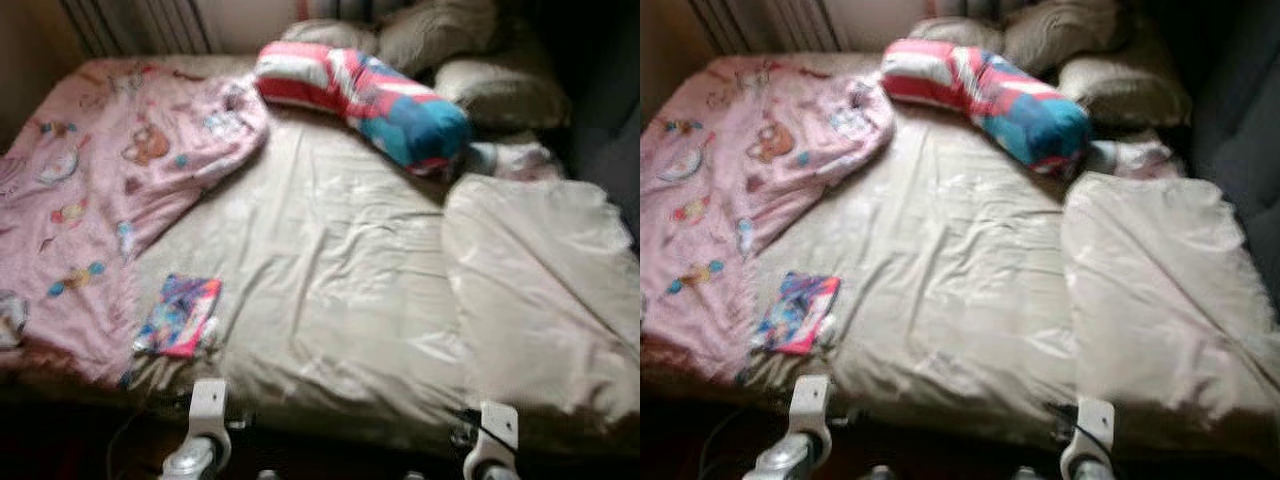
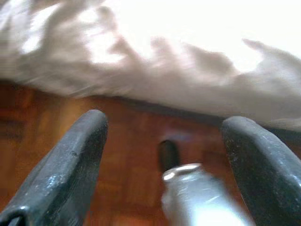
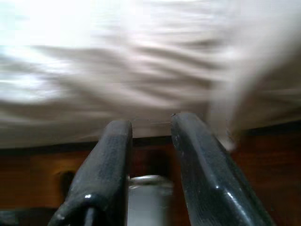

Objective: Clean up the room

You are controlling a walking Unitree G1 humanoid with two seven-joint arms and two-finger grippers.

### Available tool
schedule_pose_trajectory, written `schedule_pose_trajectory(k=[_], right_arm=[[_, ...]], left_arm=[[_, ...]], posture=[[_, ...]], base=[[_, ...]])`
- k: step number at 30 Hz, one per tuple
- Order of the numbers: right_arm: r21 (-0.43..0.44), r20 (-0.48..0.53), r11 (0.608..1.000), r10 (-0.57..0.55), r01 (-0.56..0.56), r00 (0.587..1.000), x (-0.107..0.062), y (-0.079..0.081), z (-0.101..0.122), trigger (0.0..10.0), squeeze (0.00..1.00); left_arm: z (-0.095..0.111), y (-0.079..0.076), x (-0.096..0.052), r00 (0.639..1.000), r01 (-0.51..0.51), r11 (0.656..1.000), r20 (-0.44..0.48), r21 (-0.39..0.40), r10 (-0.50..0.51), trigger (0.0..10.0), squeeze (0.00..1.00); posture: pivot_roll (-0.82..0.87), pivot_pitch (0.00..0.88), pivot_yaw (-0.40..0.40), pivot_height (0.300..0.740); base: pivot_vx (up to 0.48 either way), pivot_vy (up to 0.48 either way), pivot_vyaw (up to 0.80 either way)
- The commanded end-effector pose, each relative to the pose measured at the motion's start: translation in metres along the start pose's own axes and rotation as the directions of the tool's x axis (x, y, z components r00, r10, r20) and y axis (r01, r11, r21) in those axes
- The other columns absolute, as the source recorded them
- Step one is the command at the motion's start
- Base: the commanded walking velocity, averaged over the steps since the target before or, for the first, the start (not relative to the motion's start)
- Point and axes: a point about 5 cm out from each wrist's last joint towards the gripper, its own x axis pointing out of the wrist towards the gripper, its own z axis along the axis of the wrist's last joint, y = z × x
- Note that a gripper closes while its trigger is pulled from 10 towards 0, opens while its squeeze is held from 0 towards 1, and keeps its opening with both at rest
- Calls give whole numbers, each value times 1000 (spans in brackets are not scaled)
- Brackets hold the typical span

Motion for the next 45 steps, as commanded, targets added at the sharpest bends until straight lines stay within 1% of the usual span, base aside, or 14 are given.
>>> schedule_pose_trajectory(k=[1,22,34,41,45], right_arm=[[-3,-31,1000,-5,5,999,-3,-2,-10,10000,0],[-15,-33,1000,-6,5,999,-2,-3,-8,10000,0],[-32,-34,1000,-3,2,999,-2,-4,-7,10000,0],[-79,-34,997,15,-18,999,-1,-4,-3,10000,0],[-84,-34,996,13,-16,999,-1,-5,-3,10000,0]], left_arm=[[-10,2,-2,999,-8,1000,-39,2,8,10000,0],[-7,2,-2,1000,-8,1000,-29,-4,7,10000,0],[-6,2,-2,1000,-11,1000,-22,-12,11,10000,0],[-5,-1,-1,1000,-15,999,-15,-33,15,10000,0],[-6,-2,-1,1000,-18,999,-15,-41,17,10000,0]], posture=[[-95,191,87,740],[-91,212,83,740],[-93,205,70,740],[-92,201,43,740],[-90,200,41,740]], base=[[0,442,0],[0,427,0],[0,407,0],[0,0,0],[0,0,0]])
